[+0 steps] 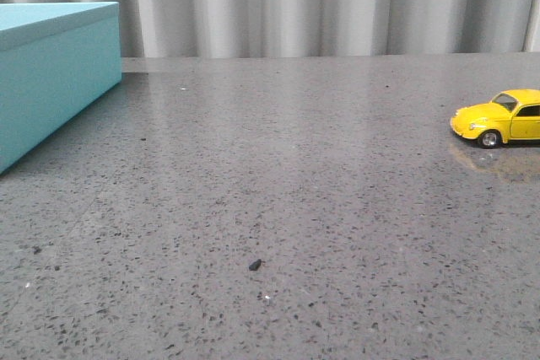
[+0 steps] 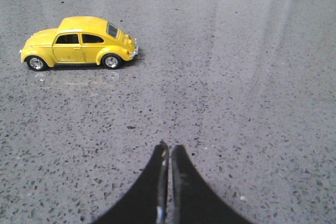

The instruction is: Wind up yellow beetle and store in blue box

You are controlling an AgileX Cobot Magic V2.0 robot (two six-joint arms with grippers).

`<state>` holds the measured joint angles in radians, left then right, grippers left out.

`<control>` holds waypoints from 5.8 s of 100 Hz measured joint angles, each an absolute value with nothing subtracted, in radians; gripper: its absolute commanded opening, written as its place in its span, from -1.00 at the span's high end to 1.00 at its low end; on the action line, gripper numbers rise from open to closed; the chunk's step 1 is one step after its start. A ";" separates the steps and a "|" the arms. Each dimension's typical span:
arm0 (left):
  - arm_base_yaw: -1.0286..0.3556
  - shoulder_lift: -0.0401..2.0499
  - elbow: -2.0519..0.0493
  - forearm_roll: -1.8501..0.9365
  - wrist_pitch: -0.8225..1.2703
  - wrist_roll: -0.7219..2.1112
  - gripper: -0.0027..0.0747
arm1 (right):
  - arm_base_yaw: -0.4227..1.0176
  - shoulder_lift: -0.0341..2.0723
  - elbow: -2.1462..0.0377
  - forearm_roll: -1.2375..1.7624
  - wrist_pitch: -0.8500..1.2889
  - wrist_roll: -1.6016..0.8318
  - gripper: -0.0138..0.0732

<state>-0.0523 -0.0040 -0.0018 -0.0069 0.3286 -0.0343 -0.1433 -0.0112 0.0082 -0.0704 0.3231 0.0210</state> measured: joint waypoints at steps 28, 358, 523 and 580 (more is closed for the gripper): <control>-0.052 -0.004 -0.002 -0.007 0.329 -0.034 0.99 | -0.143 -0.011 0.008 -0.070 0.323 0.021 0.78; -0.052 0.236 -0.252 -0.142 -0.017 -0.034 0.99 | -0.143 0.257 -0.310 -0.079 0.355 0.021 0.78; -0.052 0.274 -0.268 -0.146 -0.090 -0.034 0.99 | 0.102 1.575 -1.303 -0.058 1.023 0.093 0.78; -0.052 0.274 -0.268 -0.146 -0.090 -0.034 0.99 | 0.102 1.612 -1.323 -0.068 1.051 0.095 0.78</control>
